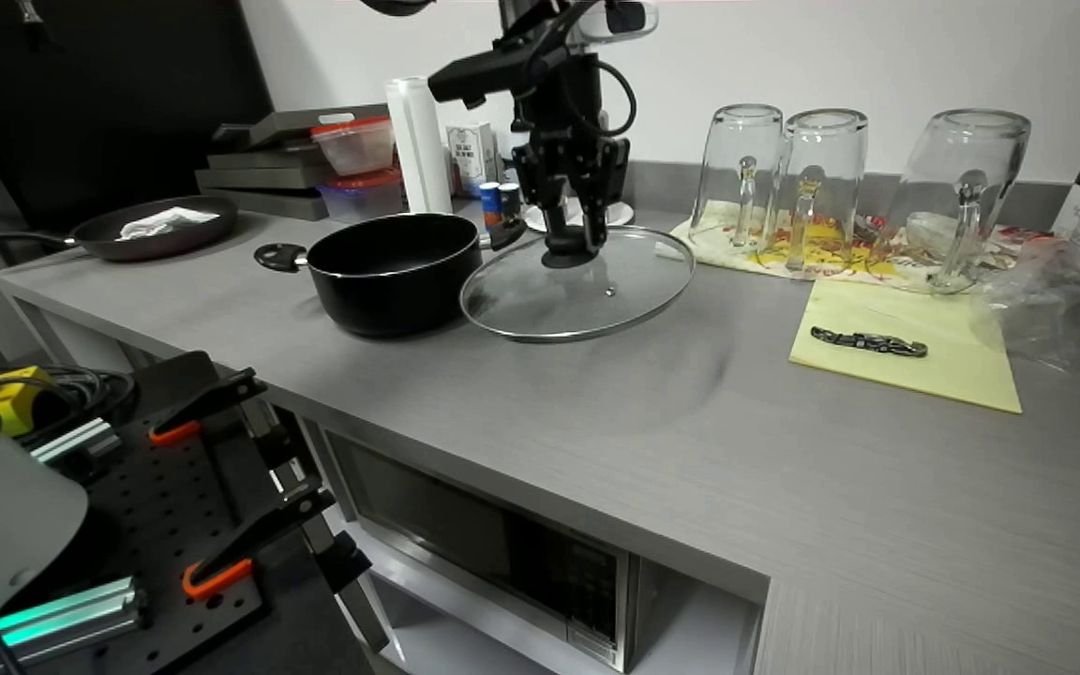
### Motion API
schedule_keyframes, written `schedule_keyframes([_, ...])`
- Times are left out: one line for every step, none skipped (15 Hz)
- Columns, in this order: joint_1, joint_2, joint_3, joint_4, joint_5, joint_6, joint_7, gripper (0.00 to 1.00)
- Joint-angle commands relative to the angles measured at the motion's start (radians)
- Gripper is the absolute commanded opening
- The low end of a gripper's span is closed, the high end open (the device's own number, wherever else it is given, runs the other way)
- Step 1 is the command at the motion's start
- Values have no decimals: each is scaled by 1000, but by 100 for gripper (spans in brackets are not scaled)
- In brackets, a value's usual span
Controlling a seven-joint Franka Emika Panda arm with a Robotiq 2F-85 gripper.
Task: Put the glass lid on the black pot.
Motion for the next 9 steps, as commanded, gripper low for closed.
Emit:
schedule_keyframes([30, -136, 25, -55, -54, -65, 3, 24])
schedule_keyframes([35, -155, 35, -59, -62, -77, 4, 24])
schedule_keyframes([45, -174, 50, -61, -66, -92, 1, 24])
schedule_keyframes([51, -189, 62, -64, -67, -100, 0, 24])
schedule_keyframes([61, -203, 78, -63, -64, -113, -4, 24])
schedule_keyframes([68, -213, 91, -62, -63, -120, -6, 24])
schedule_keyframes([80, -219, 107, -59, -62, -130, -6, 24])
schedule_keyframes([88, -225, 120, -57, -60, -135, -9, 24])
schedule_keyframes([99, -226, 136, -52, -58, -143, -10, 24])
